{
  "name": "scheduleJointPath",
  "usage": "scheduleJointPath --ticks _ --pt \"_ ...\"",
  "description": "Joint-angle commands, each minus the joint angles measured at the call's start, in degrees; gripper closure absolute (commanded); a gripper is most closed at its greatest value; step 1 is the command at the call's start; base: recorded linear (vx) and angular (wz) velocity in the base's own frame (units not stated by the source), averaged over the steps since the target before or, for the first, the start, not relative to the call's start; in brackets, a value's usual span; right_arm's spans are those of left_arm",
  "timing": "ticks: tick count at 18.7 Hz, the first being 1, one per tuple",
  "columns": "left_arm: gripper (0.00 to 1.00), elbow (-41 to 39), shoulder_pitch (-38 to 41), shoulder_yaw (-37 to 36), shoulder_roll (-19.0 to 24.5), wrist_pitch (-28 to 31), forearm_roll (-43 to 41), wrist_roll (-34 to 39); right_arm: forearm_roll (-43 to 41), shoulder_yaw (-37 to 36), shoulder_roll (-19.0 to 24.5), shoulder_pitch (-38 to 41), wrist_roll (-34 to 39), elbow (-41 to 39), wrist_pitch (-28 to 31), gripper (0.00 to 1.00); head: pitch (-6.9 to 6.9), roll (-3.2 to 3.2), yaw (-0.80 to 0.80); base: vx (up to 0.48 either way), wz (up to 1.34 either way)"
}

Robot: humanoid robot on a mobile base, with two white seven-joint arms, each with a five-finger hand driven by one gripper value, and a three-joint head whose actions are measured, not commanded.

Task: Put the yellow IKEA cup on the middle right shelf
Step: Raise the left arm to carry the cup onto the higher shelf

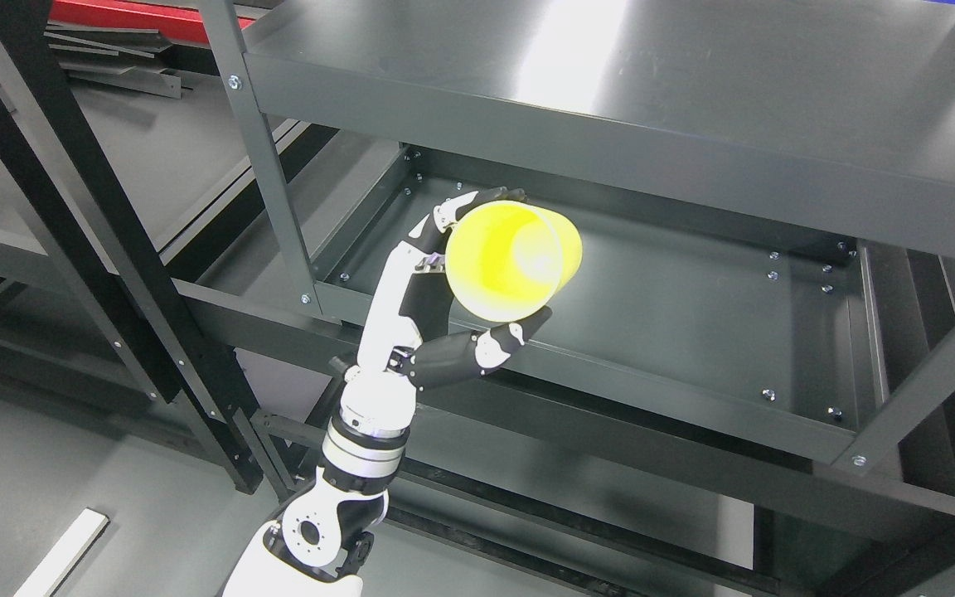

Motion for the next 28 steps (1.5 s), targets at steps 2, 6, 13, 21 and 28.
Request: scheduleJointPath --ticks 2,6,13,21,28 --pt "0.99 -2.9 -6.6 0.4 1.0 -0.6 0.0 -0.3 -1.4 1.0 -1.0 0.8 0.0 0.0 0.0 0.01 0.00 0.00 0.00 0.000 0.00" --pt "0.99 -2.5 -16.1 3.8 1.0 5.6 0.0 0.8 -1.4 1.0 -1.0 0.8 0.0 0.0 0.0 0.01 0.00 0.00 0.00 0.000 0.00" --pt "1.00 -2.3 -28.1 3.5 1.0 19.4 0.4 15.1 -1.4 1.0 -1.0 0.8 0.0 0.0 0.0 0.01 0.00 0.00 0.00 0.000 0.00" --pt "1.00 5.7 -38.1 -1.0 1.0 40.5 9.2 28.5 -1.4 1.0 -1.0 0.8 0.0 0.0 0.0 0.01 0.00 0.00 0.00 0.005 -0.02" --pt "1.00 9.3 -41.0 -3.6 1.0 49.5 23.7 36.8 -1.4 1.0 -1.0 0.8 0.0 0.0 0.0 0.01 0.00 0.00 0.00 0.004 -0.02"
